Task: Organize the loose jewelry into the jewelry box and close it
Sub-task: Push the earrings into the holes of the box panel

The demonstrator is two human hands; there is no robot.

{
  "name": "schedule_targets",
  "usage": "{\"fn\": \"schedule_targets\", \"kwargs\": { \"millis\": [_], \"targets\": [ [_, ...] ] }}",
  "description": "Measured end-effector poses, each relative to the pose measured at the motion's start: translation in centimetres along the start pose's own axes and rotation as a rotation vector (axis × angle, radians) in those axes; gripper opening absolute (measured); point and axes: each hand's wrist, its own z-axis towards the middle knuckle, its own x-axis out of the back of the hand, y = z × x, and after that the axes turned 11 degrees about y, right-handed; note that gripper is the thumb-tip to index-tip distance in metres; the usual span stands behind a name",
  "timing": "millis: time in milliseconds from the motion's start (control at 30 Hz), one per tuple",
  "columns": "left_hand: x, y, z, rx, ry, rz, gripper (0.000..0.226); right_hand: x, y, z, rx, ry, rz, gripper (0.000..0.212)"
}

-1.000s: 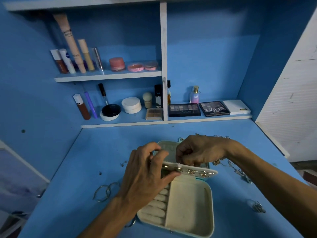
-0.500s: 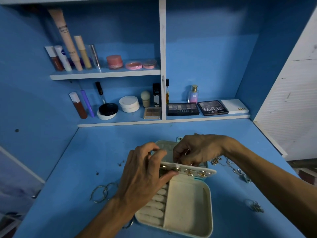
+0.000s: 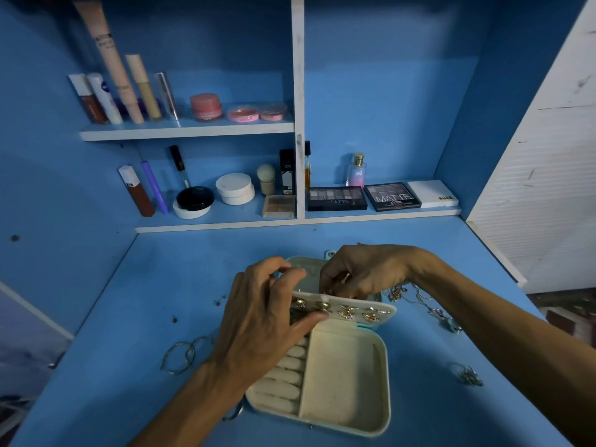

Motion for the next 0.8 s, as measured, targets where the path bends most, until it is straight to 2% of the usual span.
{"fn": "schedule_targets", "kwargs": {
  "millis": [100, 467, 700, 800],
  "targets": [
    [-0.03, 0.01, -0.03, 0.001, -0.003, 0.001, 0.079, -0.25, -0.14, 0.50, 0.003, -0.035, -0.042, 0.003],
    [-0.07, -0.01, -0.05, 0.016, -0.011, -0.004, 0.081, -0.16, -0.34, 0.71, -0.014, -0.072, 0.014, 0.003],
    [-0.15, -0.08, -0.11, 0.033, -0.018, -0.009, 0.081, -0.42, -0.15, 0.94, -0.022, -0.077, 0.032, 0.018],
    [-0.20, -0.11, -0.13, 0.037, -0.030, -0.007, 0.081, -0.46, -0.10, 1.03, -0.015, -0.081, 0.040, 0.016]
  ]
}}
